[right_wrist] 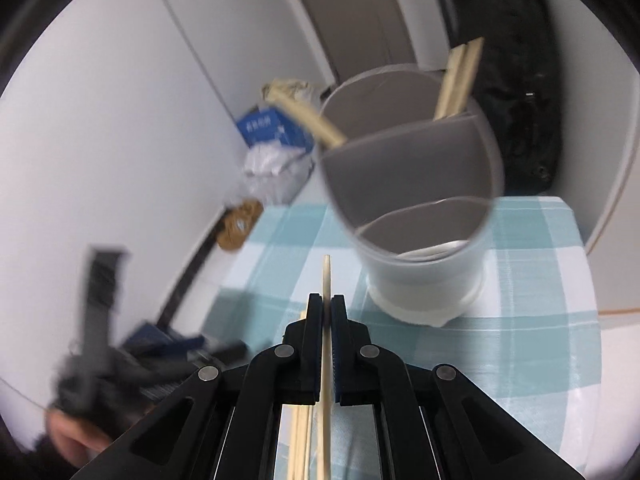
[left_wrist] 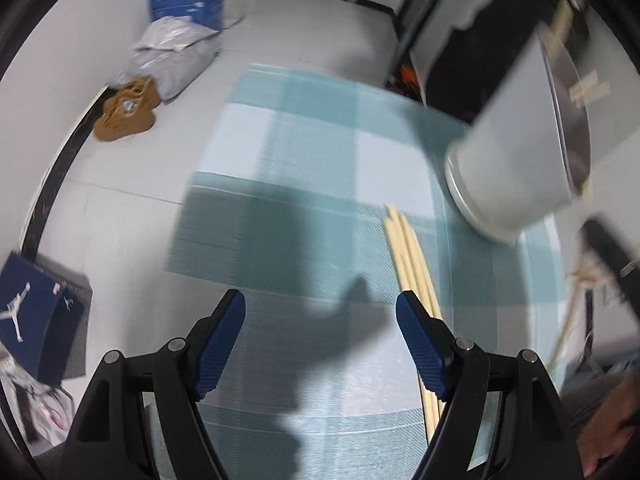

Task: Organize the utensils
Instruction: 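Lower the right tool onto the chopstick pile and grasp one chopstick, then grasp a chopstick with the left tool while the right tool lifts its chopstick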

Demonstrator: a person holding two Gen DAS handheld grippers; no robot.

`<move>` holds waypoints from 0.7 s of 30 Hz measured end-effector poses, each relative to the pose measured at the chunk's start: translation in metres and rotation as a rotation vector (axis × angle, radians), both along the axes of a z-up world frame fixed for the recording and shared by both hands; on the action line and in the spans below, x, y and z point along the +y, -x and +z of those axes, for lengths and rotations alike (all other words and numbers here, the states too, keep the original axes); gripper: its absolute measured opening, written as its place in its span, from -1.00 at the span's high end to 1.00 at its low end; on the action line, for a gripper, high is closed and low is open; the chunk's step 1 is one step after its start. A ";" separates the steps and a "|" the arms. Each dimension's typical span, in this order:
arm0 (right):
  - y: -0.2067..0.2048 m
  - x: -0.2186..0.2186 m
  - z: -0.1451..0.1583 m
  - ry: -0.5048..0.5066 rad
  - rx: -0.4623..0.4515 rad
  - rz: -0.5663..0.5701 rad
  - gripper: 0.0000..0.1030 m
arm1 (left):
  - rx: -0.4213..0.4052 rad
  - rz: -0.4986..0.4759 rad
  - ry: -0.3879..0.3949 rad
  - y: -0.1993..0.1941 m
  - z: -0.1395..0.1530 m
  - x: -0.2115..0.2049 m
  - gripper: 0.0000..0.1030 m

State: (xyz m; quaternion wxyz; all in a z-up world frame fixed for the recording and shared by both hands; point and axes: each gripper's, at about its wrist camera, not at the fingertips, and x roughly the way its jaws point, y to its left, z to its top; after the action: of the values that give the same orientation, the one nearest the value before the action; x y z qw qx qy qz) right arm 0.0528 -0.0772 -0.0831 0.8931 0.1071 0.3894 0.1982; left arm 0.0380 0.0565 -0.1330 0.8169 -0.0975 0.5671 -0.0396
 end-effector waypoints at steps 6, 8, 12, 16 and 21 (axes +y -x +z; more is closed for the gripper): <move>0.010 -0.034 0.005 -0.103 -0.019 -0.049 0.94 | 0.034 -0.017 -0.065 0.000 -0.009 -0.016 -0.44; 0.009 -0.043 0.008 -0.119 -0.032 -0.063 0.94 | 0.035 -0.018 -0.086 0.000 -0.009 -0.018 -0.44; 0.016 -0.059 0.012 -0.157 -0.060 -0.096 0.94 | 0.027 -0.036 -0.150 -0.001 -0.010 -0.031 -0.44; 0.027 -0.068 0.020 -0.127 -0.110 -0.127 0.94 | 0.027 -0.022 -0.149 -0.004 -0.011 -0.028 -0.44; 0.033 -0.074 0.027 -0.082 -0.162 -0.161 0.94 | 0.034 0.000 -0.154 -0.011 -0.012 -0.029 -0.44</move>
State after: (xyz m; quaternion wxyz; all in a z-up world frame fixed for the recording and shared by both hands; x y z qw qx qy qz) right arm 0.0194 -0.1511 -0.0561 0.9295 0.1583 0.2976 0.1497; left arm 0.0495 0.0278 -0.1454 0.8123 -0.0350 0.5822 0.0056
